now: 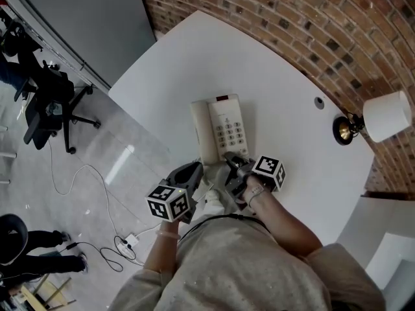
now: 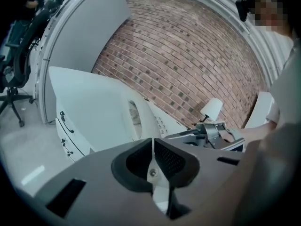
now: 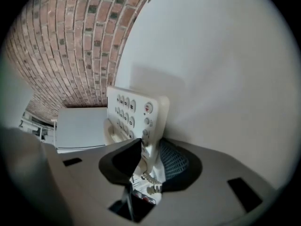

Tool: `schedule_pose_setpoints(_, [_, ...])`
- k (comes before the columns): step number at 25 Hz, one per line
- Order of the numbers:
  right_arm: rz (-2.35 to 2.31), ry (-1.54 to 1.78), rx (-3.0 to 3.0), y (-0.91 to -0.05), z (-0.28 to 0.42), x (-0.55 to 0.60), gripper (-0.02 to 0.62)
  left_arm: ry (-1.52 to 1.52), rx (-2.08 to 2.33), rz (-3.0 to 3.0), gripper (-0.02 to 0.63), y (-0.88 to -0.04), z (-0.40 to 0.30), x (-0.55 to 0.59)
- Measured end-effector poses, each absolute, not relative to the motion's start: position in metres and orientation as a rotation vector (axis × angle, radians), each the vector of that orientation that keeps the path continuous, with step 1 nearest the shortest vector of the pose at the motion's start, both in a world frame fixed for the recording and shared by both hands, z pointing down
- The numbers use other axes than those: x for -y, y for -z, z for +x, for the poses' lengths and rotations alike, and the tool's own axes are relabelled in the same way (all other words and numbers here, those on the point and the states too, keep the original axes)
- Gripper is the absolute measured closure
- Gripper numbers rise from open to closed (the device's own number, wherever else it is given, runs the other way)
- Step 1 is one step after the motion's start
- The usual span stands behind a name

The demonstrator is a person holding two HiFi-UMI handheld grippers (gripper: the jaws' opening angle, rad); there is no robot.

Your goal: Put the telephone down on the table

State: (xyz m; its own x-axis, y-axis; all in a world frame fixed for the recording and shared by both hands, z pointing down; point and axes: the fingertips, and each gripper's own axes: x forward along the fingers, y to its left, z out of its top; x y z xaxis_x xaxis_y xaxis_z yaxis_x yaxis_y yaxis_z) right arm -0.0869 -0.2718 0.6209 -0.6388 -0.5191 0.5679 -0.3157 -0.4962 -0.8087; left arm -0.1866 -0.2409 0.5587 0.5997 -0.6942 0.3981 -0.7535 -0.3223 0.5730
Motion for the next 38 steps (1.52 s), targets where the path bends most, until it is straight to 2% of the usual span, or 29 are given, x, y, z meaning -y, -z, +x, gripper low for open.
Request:
schedule_pose_setpoints(13, [-1.198,2.355,-1.48,-0.619,-0.085,0.264,0.495,-0.016,1.151,2.036,0.586,-0.555,-0.189,0.238])
schedule_pose_setpoints(18, [-1.158,2.354,-1.589,-0.616,-0.085,0.257,0.537,-0.022,1.163,2.043,0.586,-0.554,-0.183,0.234])
schedule_pose_setpoints(21, [-1.166,2.322,-1.68,-0.613,-0.081,0.254,0.584,-0.041,1.191,2.041,0.586,-0.553,-0.184,0.232])
schedule_pose_setpoints(31, [-1.063,2.044,-2.138,-0.577,-0.069,0.251,0.591,-0.11,1.387,2.036,0.594,-0.54,-0.2,0.224])
schedule_pose_setpoints(38, [-1.128,1.677,-2.611,-0.554,-0.045,0.24,0.591,-0.152,1.544,2.039,0.598,-0.523,-0.208,0.209])
